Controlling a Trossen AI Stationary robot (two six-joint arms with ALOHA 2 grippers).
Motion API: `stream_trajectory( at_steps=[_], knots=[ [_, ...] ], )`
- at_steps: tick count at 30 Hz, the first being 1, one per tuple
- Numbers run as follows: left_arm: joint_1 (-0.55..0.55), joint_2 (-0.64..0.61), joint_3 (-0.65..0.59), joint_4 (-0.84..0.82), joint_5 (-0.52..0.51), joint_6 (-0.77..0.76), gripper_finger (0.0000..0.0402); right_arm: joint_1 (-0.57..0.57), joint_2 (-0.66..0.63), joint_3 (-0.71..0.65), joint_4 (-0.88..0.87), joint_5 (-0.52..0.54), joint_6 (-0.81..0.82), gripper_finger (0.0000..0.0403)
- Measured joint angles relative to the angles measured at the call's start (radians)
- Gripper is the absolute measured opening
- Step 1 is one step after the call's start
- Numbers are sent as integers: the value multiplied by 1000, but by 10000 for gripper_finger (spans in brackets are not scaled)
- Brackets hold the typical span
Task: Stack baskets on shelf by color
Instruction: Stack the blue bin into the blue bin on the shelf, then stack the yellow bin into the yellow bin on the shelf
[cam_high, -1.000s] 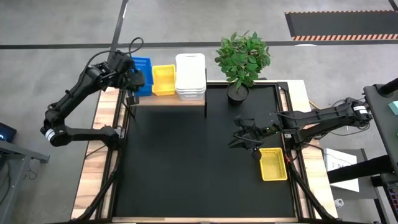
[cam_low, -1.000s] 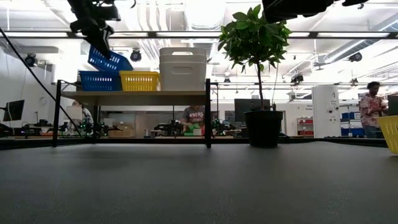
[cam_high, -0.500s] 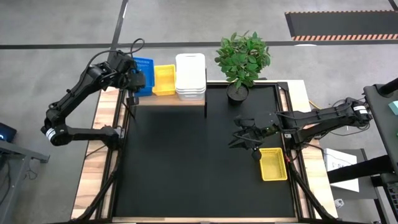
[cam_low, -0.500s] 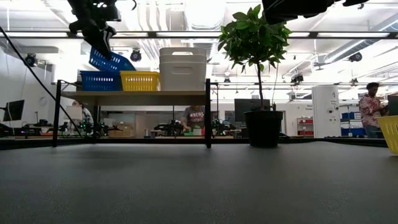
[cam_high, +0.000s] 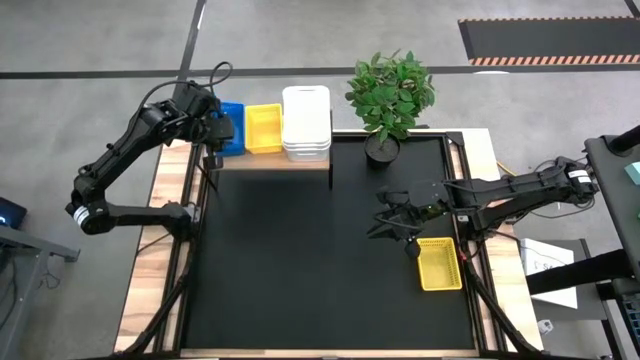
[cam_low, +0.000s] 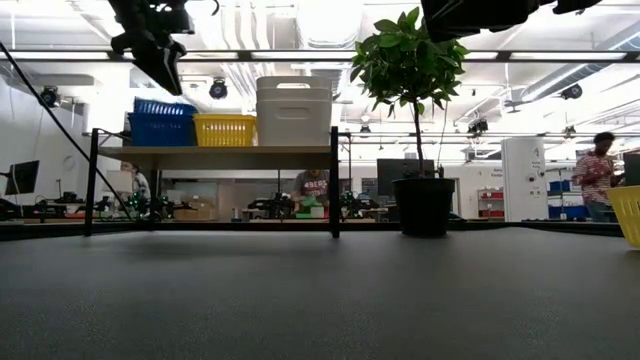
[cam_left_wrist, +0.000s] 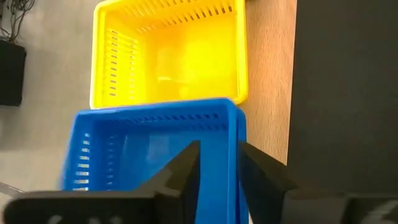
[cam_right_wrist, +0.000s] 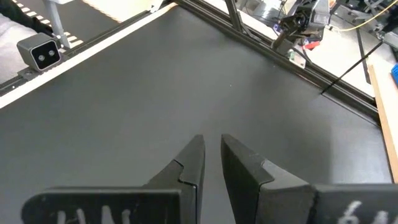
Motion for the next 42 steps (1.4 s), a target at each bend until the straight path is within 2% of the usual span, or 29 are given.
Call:
stream_trajectory(
  at_steps=[6,13,16,20,26,34,42],
  knots=[
    [0,-2,0,1,-2,-2,116,0,0,0,0,0,0,44],
    [0,36,-11,50,-37,-154,118,0,0,0,0,0,0,44],
    [0,74,-12,72,-92,-185,118,0,0,0,0,0,-1,44],
    [0,145,-11,68,-97,-192,117,0,0,0,-1,0,11,44],
    [0,210,-11,32,-97,-166,85,0,0,0,-5,0,15,44],
    [0,213,-10,-37,-88,-133,34,0,0,0,-5,0,9,44],
    [-1,159,-2,-25,-89,-150,22,0,0,0,-5,0,12,44]
  ],
)
